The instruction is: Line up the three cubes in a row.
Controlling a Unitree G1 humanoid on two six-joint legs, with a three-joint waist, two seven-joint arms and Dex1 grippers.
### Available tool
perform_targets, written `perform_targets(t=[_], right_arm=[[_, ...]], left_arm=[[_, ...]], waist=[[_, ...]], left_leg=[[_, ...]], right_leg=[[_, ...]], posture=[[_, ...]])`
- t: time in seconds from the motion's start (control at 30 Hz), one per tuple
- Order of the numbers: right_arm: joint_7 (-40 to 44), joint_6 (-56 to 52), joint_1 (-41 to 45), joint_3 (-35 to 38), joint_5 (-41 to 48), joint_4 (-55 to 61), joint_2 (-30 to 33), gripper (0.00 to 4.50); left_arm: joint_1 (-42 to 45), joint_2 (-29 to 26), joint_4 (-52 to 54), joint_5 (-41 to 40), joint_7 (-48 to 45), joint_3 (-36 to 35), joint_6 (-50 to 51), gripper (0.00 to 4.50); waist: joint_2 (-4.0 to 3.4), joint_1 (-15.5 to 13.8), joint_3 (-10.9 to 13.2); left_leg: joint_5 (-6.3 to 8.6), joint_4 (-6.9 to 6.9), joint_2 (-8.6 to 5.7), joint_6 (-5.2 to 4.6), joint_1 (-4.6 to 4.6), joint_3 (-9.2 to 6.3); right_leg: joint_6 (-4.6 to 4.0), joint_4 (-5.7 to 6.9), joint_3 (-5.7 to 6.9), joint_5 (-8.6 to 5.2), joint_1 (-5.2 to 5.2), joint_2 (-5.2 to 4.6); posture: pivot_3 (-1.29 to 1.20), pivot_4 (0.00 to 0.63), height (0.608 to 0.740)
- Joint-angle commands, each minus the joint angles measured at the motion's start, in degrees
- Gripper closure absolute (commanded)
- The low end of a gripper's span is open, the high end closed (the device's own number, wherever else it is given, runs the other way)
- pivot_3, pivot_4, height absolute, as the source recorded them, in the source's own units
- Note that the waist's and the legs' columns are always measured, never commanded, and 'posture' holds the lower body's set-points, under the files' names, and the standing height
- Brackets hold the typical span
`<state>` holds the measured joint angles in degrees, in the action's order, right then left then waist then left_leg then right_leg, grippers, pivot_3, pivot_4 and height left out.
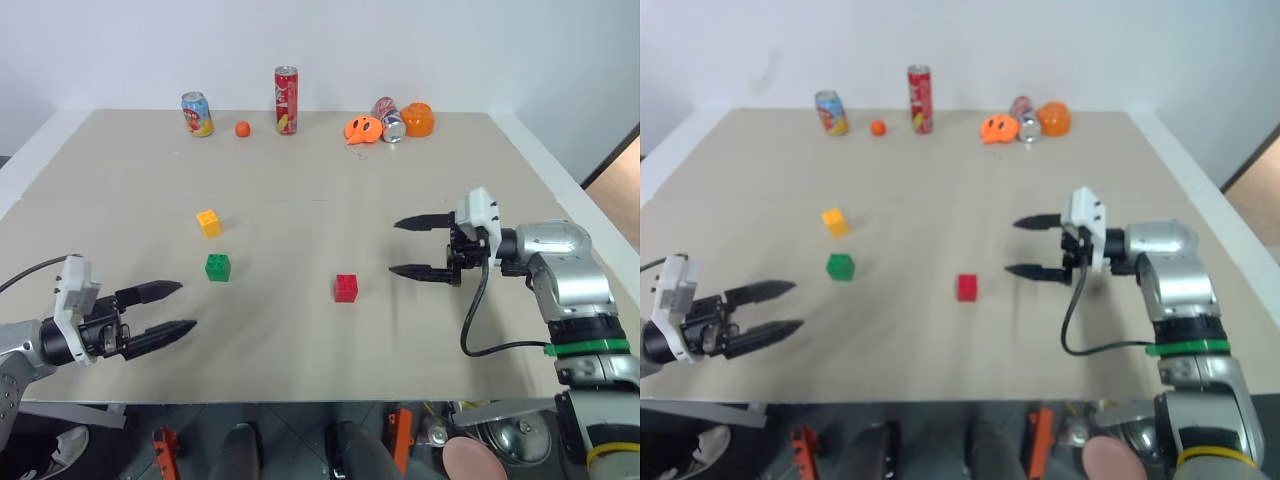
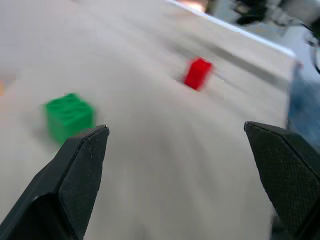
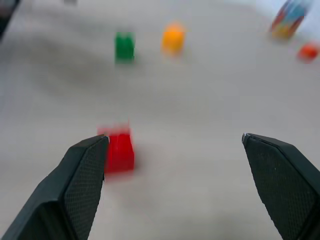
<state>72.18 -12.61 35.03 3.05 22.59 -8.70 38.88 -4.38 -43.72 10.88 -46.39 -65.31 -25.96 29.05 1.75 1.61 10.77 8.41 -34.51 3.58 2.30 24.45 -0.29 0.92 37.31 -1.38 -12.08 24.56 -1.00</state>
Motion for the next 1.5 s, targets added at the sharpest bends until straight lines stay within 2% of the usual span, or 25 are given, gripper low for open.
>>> perform_targets(t=[0.03, 0.13, 0.27, 0.37, 0.5, 0.6, 0.73, 0.9, 1.33, 1.5], right_arm=[[-11.7, -6.9, -2.3, 3.1, 3.7, 11.2, -3.9, 0.09], [-19.8, -11.1, -5.4, 2.1, 4.7, 19.3, -9.0, 0.09], [-26.2, -14.9, -9.0, -2.7, 4.0, 27.3, -13.8, 0.09], [-28.1, -16.2, -11.5, -4.4, 4.5, 31.1, -15.1, 0.09], [-29.3, -16.8, -13.5, -6.4, 4.5, 34.1, -15.6, 0.09], [-30.2, -16.8, -14.3, -7.1, 4.5, 34.8, -15.7, 0.09], [-31.3, -16.9, -14.8, -7.5, 4.6, 35.1, -15.9, 0.09], [-32.0, -16.6, -14.8, -7.5, 4.9, 35.2, -16.0, 0.09], [-32.3, -16.1, -14.3, -6.7, 5.0, 34.1, -15.9, 0.09], [-32.2, -15.9, -14.4, -6.9, 4.8, 33.6, -15.9, 0.09]], left_arm=[[-0.4, 0.5, -1.2, -2.4, 3.2, -3.7, 2.3, 0.0], [-2.7, -0.2, -3.7, 0.3, 2.4, -3.1, 1.3, 0.0], [-0.3, -0.4, -8.4, 10.0, 4.8, 3.0, -4.5, 0.0], [3.3, 1.4, -8.5, 16.6, 9.6, 8.8, -7.0, 0.0], [8.6, 4.4, -6.8, 20.8, 16.5, 14.4, -3.8, 0.0], [11.4, 6.8, -4.4, 21.1, 19.1, 16.4, -2.9, 0.0], [14.6, 9.5, -1.6, 19.5, 24.1, 17.0, 3.4, 0.0], [16.5, 10.4, -0.1, 21.6, 30.4, 17.9, 9.5, 0.0], [21.1, 17.3, 2.5, 19.2, 44.5, 16.7, 28.4, 0.0], [23.9, 19.3, 1.7, 22.0, 50.4, 16.5, 31.0, 0.0]], waist=[[0.04, 0.0, 0.0], [0.05, 0.1, 0.0], [0.13, -0.2, -0.1], [0.15, -0.6, -0.1], [0.23, -0.7, -0.2], [0.27, -0.5, -0.2], [0.28, -0.5, -0.2], [0.29, -0.4, -0.2], [0.29, -0.4, -0.2], [0.29, -0.4, -0.2]], left_leg=[[0.0, -0.01, 0.0, 0.0, -0.01, 0.01], [0.01, -0.05, 0.01, 0.02, 0.01, 0.08], [0.0, -0.04, 0.0, 0.03, 0.19, 0.19], [-0.01, -0.06, 0.01, 0.04, 0.42, 0.19], [-0.05, -0.24, 0.0, 0.06, 0.6, 0.34], [-0.05, -0.28, 0.0, 0.06, 0.59, 0.37], [-0.06, -0.33, 0.01, 0.05, 0.57, 0.34], [-0.06, -0.32, 0.04, 0.04, 0.55, 0.23], [-0.06, -0.44, 0.02, 0.04, 0.39, 0.07], [-0.04, -0.45, 0.0, 0.07, 0.0, 0.03]], right_leg=[[0.0, 0.0, 0.0, 0.0, -0.01, -0.01], [-0.02, 0.0, -0.05, -0.01, 0.07, -0.03], [-0.04, 0.0, -0.07, 0.0, 0.29, -0.09], [-0.08, 0.0, -0.06, 0.03, 0.46, -0.09], [0.05, -0.01, -0.06, 0.11, 0.45, -0.23], [0.06, -0.02, -0.06, 0.12, 0.46, -0.24], [0.05, -0.02, -0.06, 0.24, 0.47, -0.17], [0.1, -0.01, -0.08, 0.34, 0.47, -0.02], [0.1, -0.01, -0.11, 0.36, 0.23, 0.06], [0.06, -0.04, -0.1, 0.34, -0.22, 0.05]], posture=[[0.0, 0.15, 0.74], [0.0, 0.15, 0.74], [0.0, 0.15, 0.74], [0.0, 0.15, 0.74], [0.0, 0.15, 0.74], [0.0, 0.15, 0.74], [0.0, 0.15, 0.74], [0.0, 0.15, 0.74], [0.0, 0.15, 0.74], [0.0, 0.15, 0.74]])
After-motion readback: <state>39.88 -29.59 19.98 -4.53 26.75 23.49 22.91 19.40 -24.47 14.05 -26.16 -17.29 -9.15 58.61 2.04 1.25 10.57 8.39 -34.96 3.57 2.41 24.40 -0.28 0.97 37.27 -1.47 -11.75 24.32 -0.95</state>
